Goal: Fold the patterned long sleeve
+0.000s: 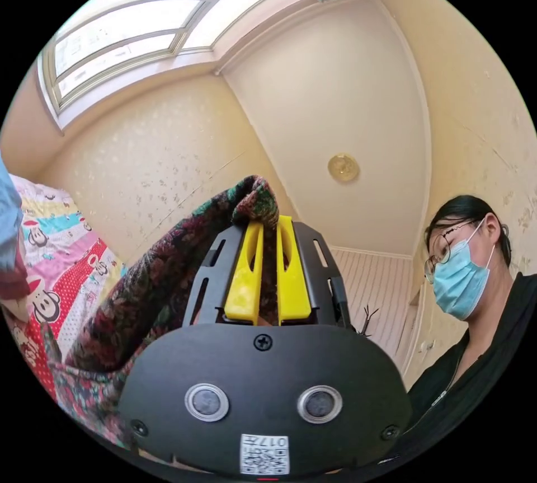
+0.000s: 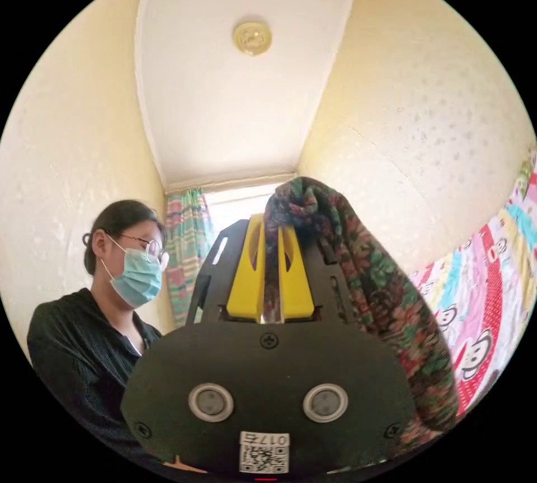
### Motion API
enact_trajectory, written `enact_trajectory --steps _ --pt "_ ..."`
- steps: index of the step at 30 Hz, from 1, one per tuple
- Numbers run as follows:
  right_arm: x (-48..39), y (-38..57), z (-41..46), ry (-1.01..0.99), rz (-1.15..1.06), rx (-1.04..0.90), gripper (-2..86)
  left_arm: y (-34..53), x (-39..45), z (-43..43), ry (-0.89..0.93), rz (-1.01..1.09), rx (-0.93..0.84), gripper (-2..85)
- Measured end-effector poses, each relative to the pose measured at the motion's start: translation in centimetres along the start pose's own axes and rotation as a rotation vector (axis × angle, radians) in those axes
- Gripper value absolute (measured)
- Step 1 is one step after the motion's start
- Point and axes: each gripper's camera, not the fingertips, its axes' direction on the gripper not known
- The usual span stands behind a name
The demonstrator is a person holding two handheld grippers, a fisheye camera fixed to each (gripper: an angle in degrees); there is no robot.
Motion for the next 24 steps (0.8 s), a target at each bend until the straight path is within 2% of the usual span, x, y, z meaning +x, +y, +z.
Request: enact_trajectory --steps 3,6,8,9,11,12,14,15,16,17,19,21,24 --pt "-2.1 -0.9 1.3 0.107 -0.102 -0.006 1.4 0.5 1.2 1.6 0.004 0.074 0.026 4.3" --pt "1.2 -1.7 3.3 0.135 -0.041 0.027 1.8 1.2 -0.6 5.6 0.002 0.058 0.008 4.3" --pt "6.4 -3.0 6.3 0.199 -0.025 0.006 2.4 1.7 -2.8 9.4 -0.037 0.082 -0.009 4.4" --pt "8.1 -3.4 7.3 0.231 -0.017 -0.011 2.6 2.2 -5.0 12.5 -0.081 0.110 -0.035 4.4" --pt "17.2 -3.9 11.7 0.400 0.023 -0.117 3.8 3.4 -9.9 18.0 -0.147 0.131 -0.109 4.7" --pt "19.9 -3.7 12.7 0.449 0.040 -0.152 4.3 4.8 -14.7 21.8 -0.183 0.104 -0.186 5.0" --pt "31.6 -0.3 15.0 0.581 0.212 -0.275 7.7 8.1 -23.4 26.7 -0.243 -0.038 -0.359 6.0" --pt "34.4 1.2 15.0 0.591 0.295 -0.310 8.7 11.0 -29.0 28.3 -0.328 -0.183 -0.502 7.7" --pt "38.9 5.0 13.8 0.596 0.479 -0.314 11.0 14.6 -33.2 27.7 -0.414 -0.270 -0.569 8.8" --pt "40.8 9.2 12.2 0.544 0.561 -0.253 12.2 16.3 -34.5 26.7 -0.440 -0.281 -0.575 9.0" --pt "41.4 14.8 10.0 0.486 0.580 -0.214 12.5 22.4 -37.6 21.0 -0.508 -0.309 -0.585 9.7" --pt "41.2 20.0 8.3 0.491 0.604 -0.278 13.0 26.0 -38.4 16.5 -0.495 -0.325 -0.620 10.1" --pt "38.6 26.8 5.9 0.467 0.607 -0.362 13.7 29.8 -35.8 9.7 -0.463 -0.270 -0.671 10.0"
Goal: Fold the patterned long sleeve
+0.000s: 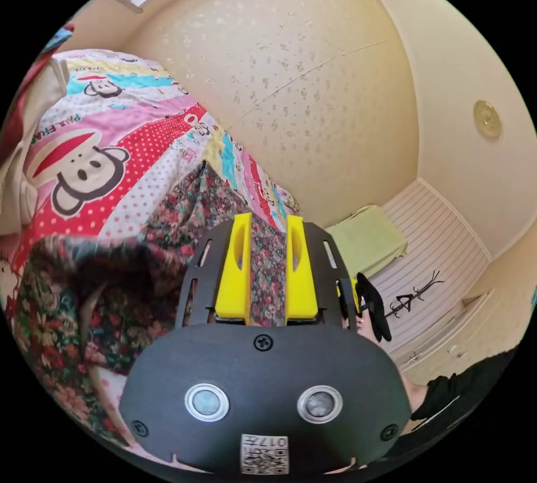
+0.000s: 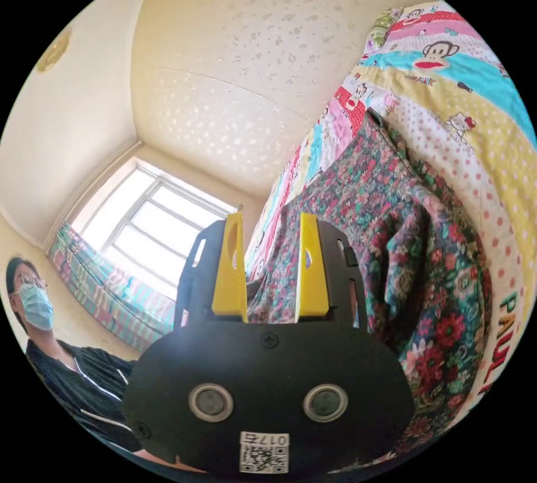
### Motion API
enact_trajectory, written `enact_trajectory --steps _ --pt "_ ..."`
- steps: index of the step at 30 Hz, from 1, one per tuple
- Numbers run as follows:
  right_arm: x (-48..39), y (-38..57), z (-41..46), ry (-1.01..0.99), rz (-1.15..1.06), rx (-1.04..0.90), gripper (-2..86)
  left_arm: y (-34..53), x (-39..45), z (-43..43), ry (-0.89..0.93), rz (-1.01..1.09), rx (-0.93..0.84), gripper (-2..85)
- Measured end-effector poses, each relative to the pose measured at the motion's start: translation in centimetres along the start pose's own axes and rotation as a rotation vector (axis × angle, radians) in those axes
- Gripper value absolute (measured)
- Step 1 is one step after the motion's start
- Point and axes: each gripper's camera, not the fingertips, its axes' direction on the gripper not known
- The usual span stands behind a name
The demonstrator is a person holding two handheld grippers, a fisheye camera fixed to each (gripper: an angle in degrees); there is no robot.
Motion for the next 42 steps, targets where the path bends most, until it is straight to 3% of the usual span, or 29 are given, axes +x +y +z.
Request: enact_trajectory --steps 3,8,11,13,15,17,22,24,29,36,42 --pt "-1.9 5.4 -0.8 0.076 -0.112 -0.052 14.5 6.2 1.8 -3.5 -0.086 0.137 -0.015 10.6" --pt "-7.9 11.3 1.0 0.540 -0.436 -0.246 16.4 12.5 4.4 -4.0 -0.243 0.308 -0.097 12.4" --pt "-6.3 12.8 2.6 0.729 -0.402 -0.310 14.0 14.8 4.7 0.1 -0.270 0.410 -0.236 11.6" --pt "-3.6 12.4 3.2 0.779 -0.229 -0.367 11.7 17.2 1.2 4.9 -0.358 0.309 -0.402 9.5" --pt "-3.3 11.8 1.9 0.686 -0.146 -0.310 10.1 18.2 0.6 3.9 -0.370 0.304 -0.293 5.7" --pt "-3.8 11.1 -0.5 0.608 -0.099 -0.218 9.7 18.2 0.2 4.2 -0.366 0.293 -0.299 5.3" --pt "-3.9 10.4 -6.5 0.648 0.007 -0.073 12.4 17.8 -1.1 4.2 -0.323 0.267 -0.305 5.2" --pt "-3.4 10.0 -7.9 0.642 0.021 -0.107 13.1 17.7 -1.3 4.2 -0.325 0.270 -0.303 5.2" --pt "-0.6 9.6 -7.7 0.728 0.055 -0.402 14.7 17.4 -2.2 3.8 -0.298 0.261 -0.295 5.2" --pt "1.2 10.1 -7.2 0.659 0.069 -0.433 13.9 16.5 -4.1 2.4 -0.222 0.208 -0.281 4.0" --pt "1.1 10.6 -5.7 0.720 -0.020 -0.467 12.2 15.9 -4.5 1.4 -0.218 0.204 -0.275 2.5"
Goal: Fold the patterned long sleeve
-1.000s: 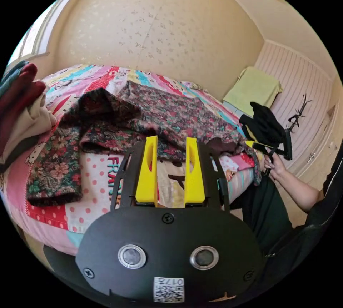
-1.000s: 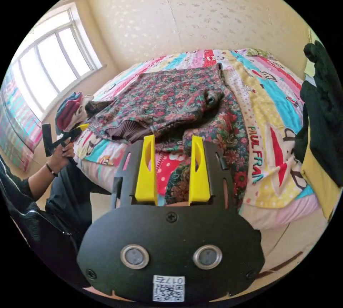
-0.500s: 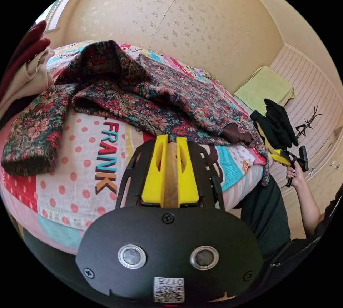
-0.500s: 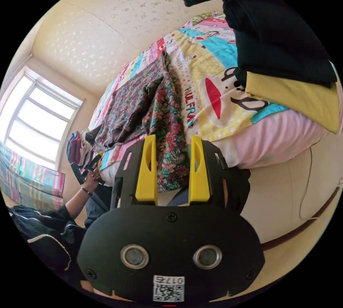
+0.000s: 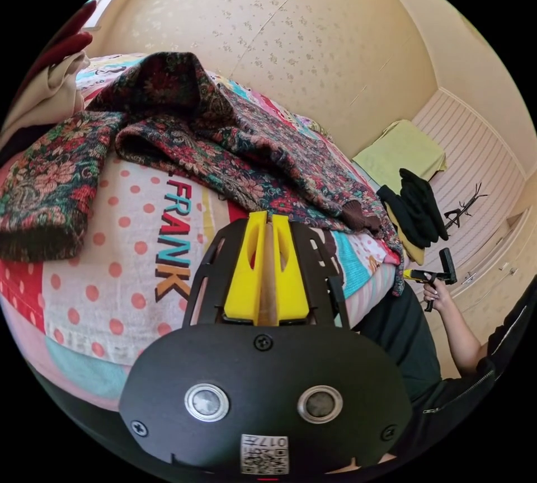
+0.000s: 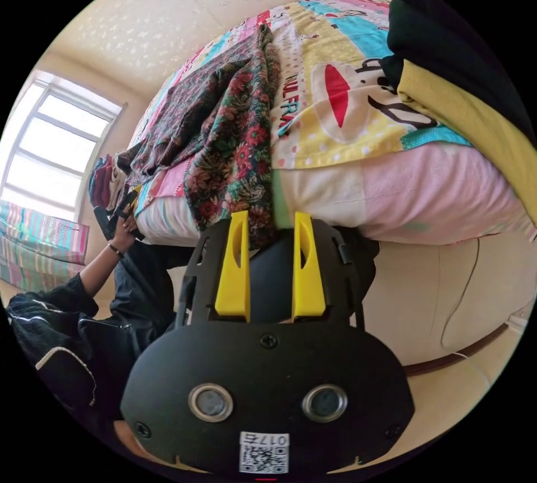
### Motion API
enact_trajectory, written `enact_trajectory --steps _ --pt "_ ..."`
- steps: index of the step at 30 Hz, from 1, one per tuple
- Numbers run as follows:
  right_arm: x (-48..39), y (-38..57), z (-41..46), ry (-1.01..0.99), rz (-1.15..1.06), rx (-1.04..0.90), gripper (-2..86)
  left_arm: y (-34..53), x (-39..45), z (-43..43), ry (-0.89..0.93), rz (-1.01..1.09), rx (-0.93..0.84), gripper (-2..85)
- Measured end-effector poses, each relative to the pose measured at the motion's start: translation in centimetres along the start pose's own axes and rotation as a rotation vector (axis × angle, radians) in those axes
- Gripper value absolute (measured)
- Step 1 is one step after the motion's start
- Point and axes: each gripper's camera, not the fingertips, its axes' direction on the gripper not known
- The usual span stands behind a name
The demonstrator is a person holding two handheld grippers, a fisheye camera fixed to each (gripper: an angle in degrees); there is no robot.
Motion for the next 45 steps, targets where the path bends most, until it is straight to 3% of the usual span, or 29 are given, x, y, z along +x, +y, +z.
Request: enact_trajectory --steps 18,21,28,34,38,41,45 --pt "-4.3 2.3 -0.9 0.190 -0.073 0.082 3.2 -1.6 -1.1 -3.8 0.025 -0.013 0.011 -0.8" --pt "-4.5 3.0 -4.9 0.156 -0.050 0.176 2.4 -2.0 -1.0 -4.5 0.021 -0.011 0.014 -0.8" --pt "-2.0 1.5 -22.0 -0.187 -0.079 0.459 1.5 -3.2 -1.2 -6.1 0.039 -0.013 0.019 -0.7" --pt "-5.0 -6.3 -32.7 -0.007 -0.196 0.418 1.1 -4.4 -1.3 -7.6 0.082 -0.006 0.021 2.4" --pt "-6.5 -11.6 -36.9 -0.035 -0.179 0.434 1.0 -5.3 -0.8 -9.2 0.144 0.040 0.038 9.1" --pt "-6.6 -14.2 -38.3 -0.076 -0.138 0.435 0.9 -6.0 -0.1 -12.9 0.089 -0.010 0.144 13.3" --pt "-6.2 -15.9 -38.2 -0.135 -0.092 0.429 0.9 -4.4 -1.1 -22.3 -0.144 -0.270 0.378 15.4"
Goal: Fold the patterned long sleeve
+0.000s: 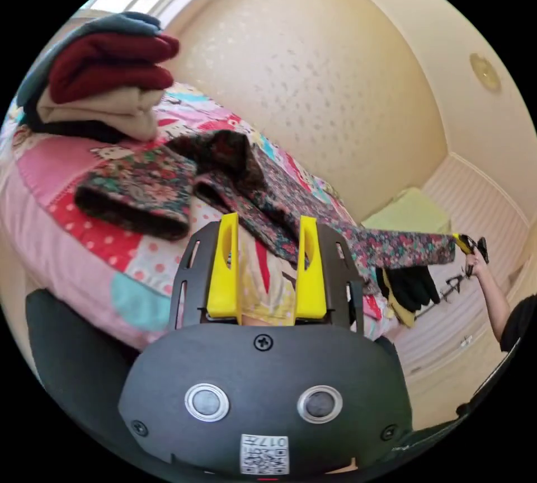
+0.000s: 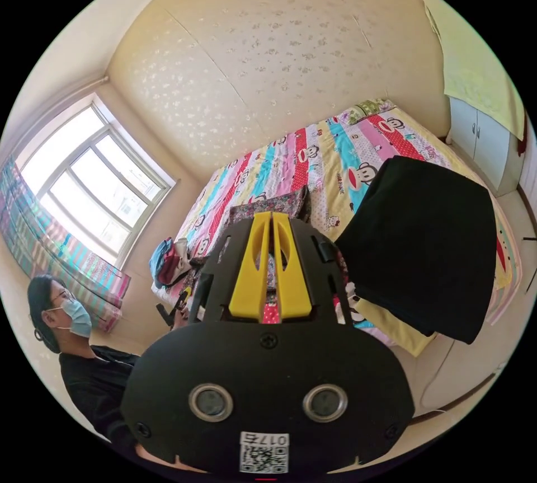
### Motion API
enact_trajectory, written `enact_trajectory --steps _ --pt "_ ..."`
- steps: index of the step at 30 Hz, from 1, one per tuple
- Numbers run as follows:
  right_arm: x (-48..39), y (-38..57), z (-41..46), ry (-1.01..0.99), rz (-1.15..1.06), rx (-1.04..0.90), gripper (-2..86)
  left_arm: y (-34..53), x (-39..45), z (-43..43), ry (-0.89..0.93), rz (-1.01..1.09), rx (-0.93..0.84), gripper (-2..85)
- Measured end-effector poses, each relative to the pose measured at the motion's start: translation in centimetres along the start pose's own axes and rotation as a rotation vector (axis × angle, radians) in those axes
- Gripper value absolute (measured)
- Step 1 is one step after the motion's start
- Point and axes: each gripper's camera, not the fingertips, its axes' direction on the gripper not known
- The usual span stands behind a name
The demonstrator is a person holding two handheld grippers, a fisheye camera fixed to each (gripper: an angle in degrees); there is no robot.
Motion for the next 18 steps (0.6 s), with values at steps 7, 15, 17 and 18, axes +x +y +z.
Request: enact_trajectory --steps 7,15,17,18 --pt "2.0 0.7 0.9 -0.027 0.039 0.015 0.8 -2.8 -7.1 -6.4 -0.088 -0.230 -0.034 15.1" --pt "4.2 2.1 0.6 -0.101 0.088 0.024 0.8 -4.9 -7.0 -8.1 -0.195 -0.304 0.073 15.2" --pt "4.6 1.6 0.1 -0.111 0.084 0.019 0.7 -5.3 -6.3 -8.2 -0.262 -0.259 0.089 15.4" --pt "4.6 1.4 0.0 -0.107 0.079 0.016 0.7 -5.6 -6.1 -7.9 -0.236 -0.233 0.100 15.0"
